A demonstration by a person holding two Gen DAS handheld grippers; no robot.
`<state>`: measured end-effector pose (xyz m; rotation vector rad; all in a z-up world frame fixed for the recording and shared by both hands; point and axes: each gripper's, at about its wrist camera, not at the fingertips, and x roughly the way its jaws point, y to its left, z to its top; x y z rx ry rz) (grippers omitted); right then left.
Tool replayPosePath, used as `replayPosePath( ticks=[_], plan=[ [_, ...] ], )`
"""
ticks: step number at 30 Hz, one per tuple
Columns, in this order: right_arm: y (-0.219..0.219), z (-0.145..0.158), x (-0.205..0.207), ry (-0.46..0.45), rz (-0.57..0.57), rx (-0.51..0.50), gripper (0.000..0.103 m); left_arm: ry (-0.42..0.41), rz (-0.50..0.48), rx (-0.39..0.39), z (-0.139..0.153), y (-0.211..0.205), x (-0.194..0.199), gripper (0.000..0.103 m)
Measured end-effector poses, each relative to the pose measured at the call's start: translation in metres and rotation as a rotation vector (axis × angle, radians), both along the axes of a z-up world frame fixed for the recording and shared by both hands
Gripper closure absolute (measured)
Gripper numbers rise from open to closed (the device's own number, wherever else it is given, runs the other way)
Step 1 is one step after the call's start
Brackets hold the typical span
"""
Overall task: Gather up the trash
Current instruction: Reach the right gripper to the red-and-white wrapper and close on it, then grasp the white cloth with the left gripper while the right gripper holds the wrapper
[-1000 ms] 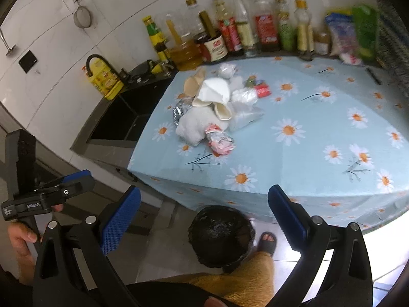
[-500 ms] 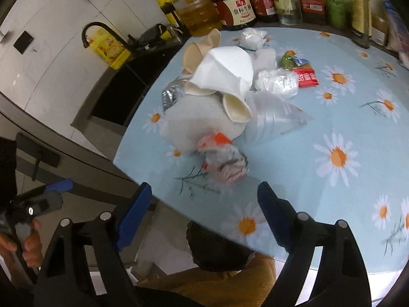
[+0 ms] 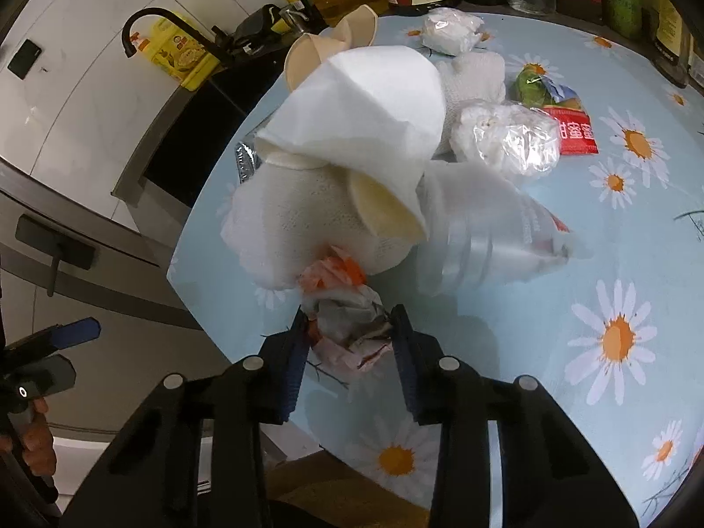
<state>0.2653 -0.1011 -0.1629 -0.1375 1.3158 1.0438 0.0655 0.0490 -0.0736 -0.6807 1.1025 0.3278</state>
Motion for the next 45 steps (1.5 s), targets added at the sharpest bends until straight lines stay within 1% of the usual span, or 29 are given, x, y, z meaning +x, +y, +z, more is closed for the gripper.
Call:
replayPosePath(
  ticks=[3, 6, 9, 14, 18, 22, 25, 26, 30, 33, 36, 38, 40, 42, 43, 44, 45],
  plan=[
    [-0.002, 0.004, 0.000, -0.012, 0.002, 0.006, 0.065, -0.001, -0.011, 0.001, 0.001, 0.000, 0.007, 0.007],
    [-0.009, 0.008, 0.000, -0.002, -0.009, 0.018, 0.066, -0.001, -0.038, 0.004, 0.001, -0.001, 0.015, 0.007],
    [-0.018, 0.015, -0.001, 0.000, -0.030, 0.035, 0.066, 0.004, -0.063, 0.023, 0.002, -0.005, 0.026, 0.007],
    [-0.030, 0.019, -0.004, -0.006, -0.068, 0.034, 0.066, -0.043, -0.143, 0.039, 0.007, -0.013, 0.045, 0.007],
    [-0.046, 0.028, -0.005, -0.027, -0.114, 0.042, 0.066, -0.065, -0.180, 0.028, 0.003, -0.016, 0.059, 0.007],
    [-0.063, 0.037, -0.005, -0.046, -0.167, 0.048, 0.066, -0.080, -0.230, 0.036, 0.000, -0.023, 0.070, 0.007],
    [-0.078, 0.042, -0.005, -0.057, -0.206, 0.054, 0.066, -0.075, -0.267, 0.084, -0.003, -0.027, 0.081, 0.007],
    [-0.083, 0.044, -0.005, -0.059, -0.219, 0.055, 0.065, -0.072, -0.282, 0.106, -0.005, -0.028, 0.086, 0.007],
    [-0.100, 0.046, -0.006, -0.063, -0.269, 0.054, 0.065, -0.063, -0.319, 0.144, -0.014, -0.031, 0.101, 0.008],
    [-0.109, 0.046, -0.007, -0.067, -0.299, 0.045, 0.065, -0.058, -0.348, 0.154, -0.023, -0.033, 0.112, 0.008],
    [-0.122, 0.044, -0.007, -0.058, -0.339, 0.043, 0.065, -0.050, -0.369, 0.138, -0.034, -0.034, 0.123, 0.008],
    [-0.131, 0.042, -0.006, -0.048, -0.365, 0.036, 0.065, -0.038, -0.384, 0.147, -0.041, -0.035, 0.131, 0.008],
    [-0.138, 0.039, -0.006, -0.041, -0.380, 0.029, 0.065, -0.032, -0.384, 0.151, -0.044, -0.034, 0.136, 0.008],
    [-0.143, 0.036, -0.004, -0.036, -0.394, 0.016, 0.065, -0.039, -0.390, 0.147, -0.046, -0.034, 0.141, 0.014],
    [-0.144, 0.035, -0.003, -0.034, -0.398, 0.016, 0.065, -0.037, -0.395, 0.153, -0.047, -0.035, 0.143, 0.022],
    [-0.146, 0.034, -0.003, -0.030, -0.403, 0.015, 0.065, -0.032, -0.401, 0.162, -0.049, -0.036, 0.144, 0.027],
    [-0.146, 0.033, -0.003, -0.028, -0.405, 0.016, 0.065, -0.030, -0.404, 0.164, -0.051, -0.036, 0.146, 0.029]
  ],
)
